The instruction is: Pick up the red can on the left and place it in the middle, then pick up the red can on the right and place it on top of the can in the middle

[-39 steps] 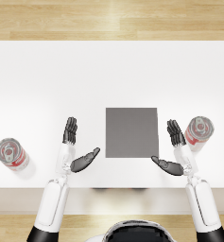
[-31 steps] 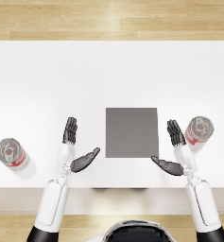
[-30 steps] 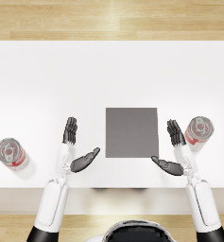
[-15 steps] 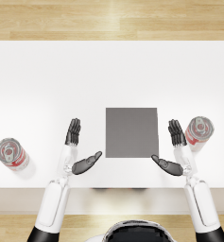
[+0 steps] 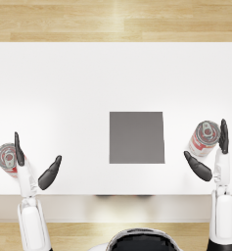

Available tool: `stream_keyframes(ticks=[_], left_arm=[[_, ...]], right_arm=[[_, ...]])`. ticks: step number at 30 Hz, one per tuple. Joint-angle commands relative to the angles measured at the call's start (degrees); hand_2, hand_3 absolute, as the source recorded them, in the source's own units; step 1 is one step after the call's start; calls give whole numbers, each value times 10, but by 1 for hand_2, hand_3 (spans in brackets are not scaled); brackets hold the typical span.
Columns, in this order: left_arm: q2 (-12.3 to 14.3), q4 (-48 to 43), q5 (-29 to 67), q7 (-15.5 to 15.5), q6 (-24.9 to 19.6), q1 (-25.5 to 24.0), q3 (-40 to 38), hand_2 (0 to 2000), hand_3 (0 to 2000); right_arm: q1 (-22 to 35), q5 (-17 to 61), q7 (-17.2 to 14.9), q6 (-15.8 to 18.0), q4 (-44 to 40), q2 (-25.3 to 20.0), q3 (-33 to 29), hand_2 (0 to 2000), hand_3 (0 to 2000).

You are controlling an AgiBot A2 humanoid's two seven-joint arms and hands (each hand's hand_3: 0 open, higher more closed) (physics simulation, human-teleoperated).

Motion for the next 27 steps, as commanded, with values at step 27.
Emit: stream_keyframes(ticks=[27], left_arm=[[59,261,6,0,0,-40,-120,0,0]], right_arm=[[17,6,0,0,-317,-30,-5,0,0]])
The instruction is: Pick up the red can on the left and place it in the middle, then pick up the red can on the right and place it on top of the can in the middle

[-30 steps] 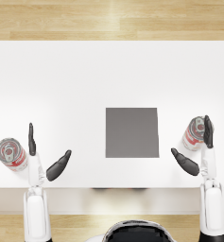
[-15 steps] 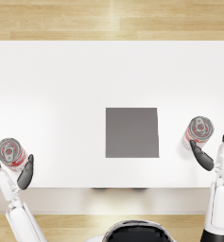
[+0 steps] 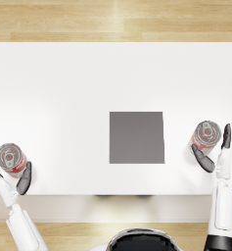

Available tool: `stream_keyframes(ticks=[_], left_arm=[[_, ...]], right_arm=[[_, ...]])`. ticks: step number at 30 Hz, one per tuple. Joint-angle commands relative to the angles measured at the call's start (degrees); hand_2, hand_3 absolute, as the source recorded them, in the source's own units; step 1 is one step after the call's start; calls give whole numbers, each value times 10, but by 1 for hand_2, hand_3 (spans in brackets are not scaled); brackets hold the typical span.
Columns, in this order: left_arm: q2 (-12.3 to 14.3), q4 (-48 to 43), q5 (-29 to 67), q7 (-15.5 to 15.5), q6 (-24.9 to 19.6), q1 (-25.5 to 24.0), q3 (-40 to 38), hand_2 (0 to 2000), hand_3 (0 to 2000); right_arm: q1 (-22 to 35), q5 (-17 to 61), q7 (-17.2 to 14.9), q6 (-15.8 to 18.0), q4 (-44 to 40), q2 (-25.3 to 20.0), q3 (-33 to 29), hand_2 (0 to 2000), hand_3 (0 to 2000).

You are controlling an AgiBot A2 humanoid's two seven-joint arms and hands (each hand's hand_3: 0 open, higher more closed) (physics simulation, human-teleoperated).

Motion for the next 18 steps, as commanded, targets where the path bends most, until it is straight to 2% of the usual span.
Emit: stream_keyframes(ticks=[1,4,13,18], left_arm=[[-7,42,0,0,0,14,11,0,0],[-25,139,0,0,0,53,25,0,0],[-28,179,0,0,0,76,31,0,0],[-33,208,0,-16,0,95,25,0,0]], right_arm=[[34,0,0,0,-66,-2,7,0,0],[65,0,0,0,-114,-6,16,0,0],[95,0,2,15,-194,-17,12,0,0],[93,0,1,10,-179,-22,25,0,0]])
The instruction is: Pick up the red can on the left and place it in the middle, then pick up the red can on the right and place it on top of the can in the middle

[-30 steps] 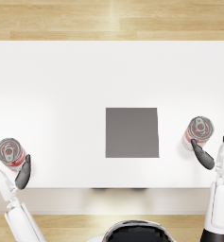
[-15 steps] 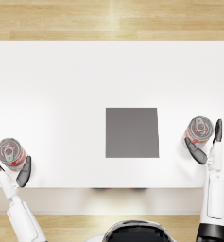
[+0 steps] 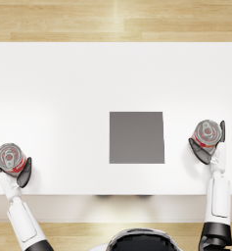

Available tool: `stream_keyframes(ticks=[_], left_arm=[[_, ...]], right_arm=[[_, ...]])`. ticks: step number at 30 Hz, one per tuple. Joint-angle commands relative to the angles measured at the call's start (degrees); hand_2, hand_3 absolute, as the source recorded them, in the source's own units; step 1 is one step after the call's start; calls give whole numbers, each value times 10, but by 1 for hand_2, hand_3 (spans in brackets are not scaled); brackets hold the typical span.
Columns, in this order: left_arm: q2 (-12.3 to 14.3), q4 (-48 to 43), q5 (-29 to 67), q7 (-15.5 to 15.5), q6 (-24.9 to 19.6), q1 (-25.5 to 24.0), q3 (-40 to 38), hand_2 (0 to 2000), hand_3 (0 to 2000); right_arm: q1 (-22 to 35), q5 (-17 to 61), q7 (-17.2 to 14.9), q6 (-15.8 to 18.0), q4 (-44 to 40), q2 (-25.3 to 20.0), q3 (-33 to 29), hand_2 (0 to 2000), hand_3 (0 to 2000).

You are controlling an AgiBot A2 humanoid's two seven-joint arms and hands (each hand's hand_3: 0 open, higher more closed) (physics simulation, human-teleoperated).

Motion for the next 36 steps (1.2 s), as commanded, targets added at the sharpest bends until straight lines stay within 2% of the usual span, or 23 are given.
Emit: stream_keyframes(ticks=[1,3,4,5,6,7,8,9,10,11,14,16,17,21,24,29,36], left_arm=[[-8,24,0,-4,-2,20,-8,0,0],[-10,30,0,-9,-5,27,-10,0,0],[-12,39,0,-10,-6,32,-10,0,0],[-11,39,0,-12,-7,33,-10,0,0],[-14,53,0,-14,-8,41,-8,0,0],[-13,52,0,-18,-9,39,-15,1361,327],[-10,35,0,-20,-16,33,-18,2000,653],[-9,36,0,-17,-20,33,-16,2000,980],[-4,14,0,-11,-26,23,-14,2000,1307],[-3,6,0,-5,-25,21,-11,2000,1520],[6,-67,0,7,-18,7,2,2000,1520],[8,-112,0,11,-19,6,22,2000,1520],[8,-125,0,11,-19,5,34,2000,1520],[6,-167,0,13,-18,11,88,2000,1520],[3,-175,0,14,-18,24,134,2000,1520],[7,-200,0,14,-19,49,252,2000,1520],[45,-165,0,14,-17,123,388,2000,1520]], right_arm=[[17,0,0,1,-21,-1,3,0,0],[34,0,1,4,-75,-3,-11,0,0],[31,0,1,10,-57,-4,-8,0,0],[41,0,1,7,-84,-5,-17,0,0],[23,0,1,10,-29,-6,-7,0,0],[22,0,1,5,-37,-7,-12,1361,327],[15,0,0,11,-14,-8,-10,2000,653],[20,0,0,23,-39,-9,-14,2000,980],[8,0,1,27,5,-10,-7,2000,1307],[9,0,1,18,-2,-11,-9,2000,1520],[2,0,4,16,36,-14,-9,2000,1520],[-9,0,4,16,109,-16,5,2000,1520],[-4,0,4,17,105,-16,5,2000,1520],[-4,0,4,25,175,-20,27,2000,1520],[0,0,4,30,200,-23,48,2000,1520],[9,0,5,32,240,-30,77,2000,1520],[10,0,4,32,280,-39,105,2000,1520]])
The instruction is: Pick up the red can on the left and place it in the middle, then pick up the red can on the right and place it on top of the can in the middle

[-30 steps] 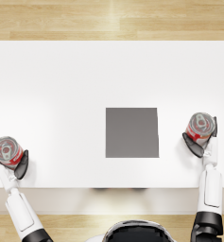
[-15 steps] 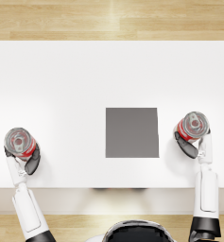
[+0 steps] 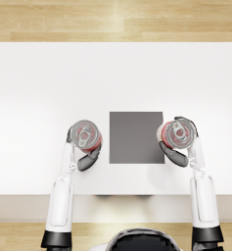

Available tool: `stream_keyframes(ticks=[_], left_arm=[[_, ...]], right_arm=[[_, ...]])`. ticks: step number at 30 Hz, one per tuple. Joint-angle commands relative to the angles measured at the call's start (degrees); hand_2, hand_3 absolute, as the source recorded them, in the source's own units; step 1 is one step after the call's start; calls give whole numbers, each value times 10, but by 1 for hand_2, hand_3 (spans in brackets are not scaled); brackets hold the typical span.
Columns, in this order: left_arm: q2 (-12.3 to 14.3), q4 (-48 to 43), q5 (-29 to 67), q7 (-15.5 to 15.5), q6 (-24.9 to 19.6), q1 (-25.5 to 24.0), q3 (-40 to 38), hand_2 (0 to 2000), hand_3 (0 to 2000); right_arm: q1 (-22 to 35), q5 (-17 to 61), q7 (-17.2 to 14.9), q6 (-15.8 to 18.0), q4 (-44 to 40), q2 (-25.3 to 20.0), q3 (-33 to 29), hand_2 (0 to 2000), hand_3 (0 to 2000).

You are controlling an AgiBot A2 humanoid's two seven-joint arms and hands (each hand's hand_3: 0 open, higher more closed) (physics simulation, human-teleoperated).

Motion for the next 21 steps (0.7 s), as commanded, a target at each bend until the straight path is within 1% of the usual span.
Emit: stream_keyframes(ticks=[1,4,8,11,17,19,21], left_arm=[[24,23,0,0,0,52,69,2000,1520],[38,57,0,0,2,77,98,2000,1520],[51,91,0,0,4,95,127,2000,1520],[62,133,0,0,3,112,147,2000,1520],[86,235,0,-1,6,144,195,2000,1520],[91,250,0,0,6,148,202,2000,1520],[98,277,0,0,6,157,209,2000,1520]], right_arm=[[12,0,0,1,25,-4,11,2000,1520],[14,0,0,5,28,-7,10,2000,1520],[11,0,0,7,34,-11,11,2000,1520],[15,0,0,7,30,-14,6,2000,1520],[37,0,-1,5,45,-24,5,2000,1520],[44,0,0,6,45,-27,2,2000,1520],[53,0,0,7,63,-32,12,2000,1520]])
